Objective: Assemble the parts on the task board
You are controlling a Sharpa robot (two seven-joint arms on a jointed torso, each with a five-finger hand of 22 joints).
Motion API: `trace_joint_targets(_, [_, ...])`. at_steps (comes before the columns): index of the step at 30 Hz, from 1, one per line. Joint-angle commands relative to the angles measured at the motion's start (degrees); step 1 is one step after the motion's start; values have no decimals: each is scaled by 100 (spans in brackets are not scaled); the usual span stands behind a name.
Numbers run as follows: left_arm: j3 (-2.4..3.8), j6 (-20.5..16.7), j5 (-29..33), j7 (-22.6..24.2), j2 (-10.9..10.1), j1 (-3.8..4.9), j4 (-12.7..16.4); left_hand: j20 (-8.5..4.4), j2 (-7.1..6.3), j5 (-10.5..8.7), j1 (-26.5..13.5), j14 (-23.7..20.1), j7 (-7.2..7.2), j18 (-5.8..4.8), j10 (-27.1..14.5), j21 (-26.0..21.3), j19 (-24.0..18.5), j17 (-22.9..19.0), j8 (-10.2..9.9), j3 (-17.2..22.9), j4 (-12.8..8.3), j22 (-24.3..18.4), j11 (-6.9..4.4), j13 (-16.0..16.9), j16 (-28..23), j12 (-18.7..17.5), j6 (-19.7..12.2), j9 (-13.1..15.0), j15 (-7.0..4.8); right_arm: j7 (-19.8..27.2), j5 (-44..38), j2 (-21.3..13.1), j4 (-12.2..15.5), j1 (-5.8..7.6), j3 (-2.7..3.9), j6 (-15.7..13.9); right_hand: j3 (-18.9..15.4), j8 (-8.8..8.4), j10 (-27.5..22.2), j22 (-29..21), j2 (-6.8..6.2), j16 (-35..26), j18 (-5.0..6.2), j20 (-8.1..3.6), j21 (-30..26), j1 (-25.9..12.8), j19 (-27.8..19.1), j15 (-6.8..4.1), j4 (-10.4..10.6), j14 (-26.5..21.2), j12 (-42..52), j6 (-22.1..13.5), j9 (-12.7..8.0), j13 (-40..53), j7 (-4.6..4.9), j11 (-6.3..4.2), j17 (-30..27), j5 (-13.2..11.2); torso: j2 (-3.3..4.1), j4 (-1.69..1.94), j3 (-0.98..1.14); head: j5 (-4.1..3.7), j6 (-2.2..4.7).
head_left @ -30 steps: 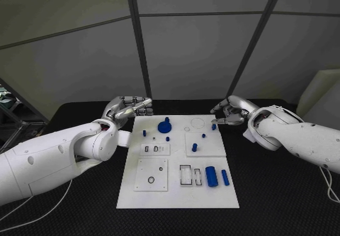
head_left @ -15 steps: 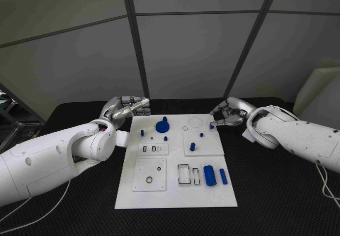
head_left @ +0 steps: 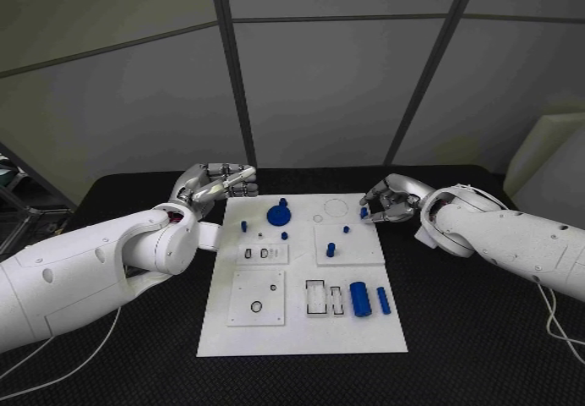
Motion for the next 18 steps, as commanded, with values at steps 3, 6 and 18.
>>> trace_joint_targets(3, [5,63,-14,34,4,6,-8,40,24,-37,9,2,36,-74,17,-29,-3,8,-38,1,-43,-6,17,0,-33,-33,8,-10,18,-64,-140,33,-62,3,5,119,5,-10,-25,1340,67,16,-45,9,-5,-42,496,-11,-10,283,16,-20,3,22,-19,-6,30,30,-5,-4,4,3,-3])
trace_joint_targets(6, [5,63,-14,34,7,6,-12,40,24,-37,9,2,36,-74,17,-29,-3,8,-38,1,-43,-6,17,0,-33,-33,8,-10,18,-73,-144,55,-87,1,5,128,16,-1,-13,1353,103,25,-48,9,1,-57,504,-13,-8,288,33,3,8,36,-22,-9,48,39,-5,-5,2,4,-1])
trace_joint_targets(18, [5,68,-14,31,15,6,-24,40,24,-37,9,2,36,-74,17,-29,-3,8,-38,1,-43,-6,17,0,-33,-33,8,-10,18,-150,-149,137,-185,-5,5,137,75,36,49,1453,261,72,-73,-2,54,-153,568,-27,1,313,130,173,28,113,-42,-27,150,46,-6,-6,5,-10,-3])
